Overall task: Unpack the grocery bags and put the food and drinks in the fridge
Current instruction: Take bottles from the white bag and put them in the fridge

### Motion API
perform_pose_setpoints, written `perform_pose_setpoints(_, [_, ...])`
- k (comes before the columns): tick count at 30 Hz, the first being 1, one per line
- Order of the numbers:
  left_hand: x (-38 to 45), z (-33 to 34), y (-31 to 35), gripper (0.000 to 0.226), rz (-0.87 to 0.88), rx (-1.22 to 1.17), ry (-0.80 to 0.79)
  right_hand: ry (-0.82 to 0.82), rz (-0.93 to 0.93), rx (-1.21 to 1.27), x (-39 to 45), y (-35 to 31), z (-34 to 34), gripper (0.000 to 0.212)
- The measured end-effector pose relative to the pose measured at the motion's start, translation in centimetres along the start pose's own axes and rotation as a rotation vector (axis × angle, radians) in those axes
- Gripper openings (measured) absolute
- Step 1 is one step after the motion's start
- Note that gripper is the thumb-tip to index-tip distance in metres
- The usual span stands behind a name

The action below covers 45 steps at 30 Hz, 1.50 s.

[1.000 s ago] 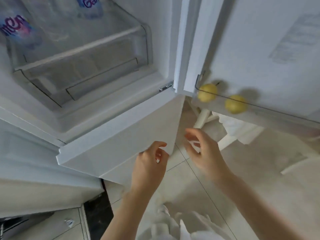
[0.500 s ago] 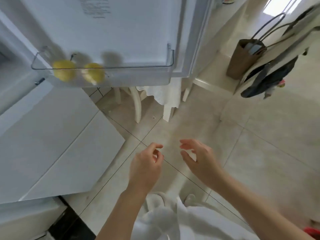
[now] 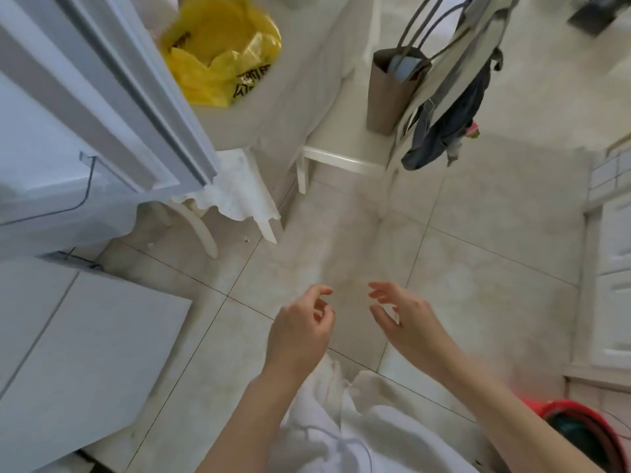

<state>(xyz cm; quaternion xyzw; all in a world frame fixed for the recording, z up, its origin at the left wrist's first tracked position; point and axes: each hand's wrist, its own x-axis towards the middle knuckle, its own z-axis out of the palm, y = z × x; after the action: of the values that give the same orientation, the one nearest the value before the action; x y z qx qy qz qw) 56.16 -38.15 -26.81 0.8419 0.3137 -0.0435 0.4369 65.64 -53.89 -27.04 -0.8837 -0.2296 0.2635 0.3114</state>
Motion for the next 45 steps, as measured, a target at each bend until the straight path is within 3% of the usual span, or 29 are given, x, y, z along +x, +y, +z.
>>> perform_pose_setpoints(4, [5.7,-1.3,1.1,0.022,-0.013,-0.031,0.085,-0.015,-0.016,-0.011,6.3,-0.5,-1.8,0.033])
perform_pose_setpoints(14, [22.1,-7.1,5.3,0.024,0.018,0.035,0.088,-0.017,-0.168,-0.118,24.0,-6.0,-7.6,0.034])
perform_pose_setpoints(23, [32.2,-8.4,6.9,0.025,-0.117,-0.037,0.147,-0.132,-0.248,-0.184,37.6,-8.1,-11.2,0.033])
perform_pose_setpoints(35, [46.6,-10.9,13.2,0.021,-0.269,-0.111,0.460,-0.385,-0.484,-0.309,57.2,-12.1,-17.1,0.032])
perform_pose_setpoints(45, [53.7,-20.5,9.9,0.015,-0.347,-0.090,0.725,-0.521,-0.655,-0.311,67.8,-21.7,-13.6,0.033])
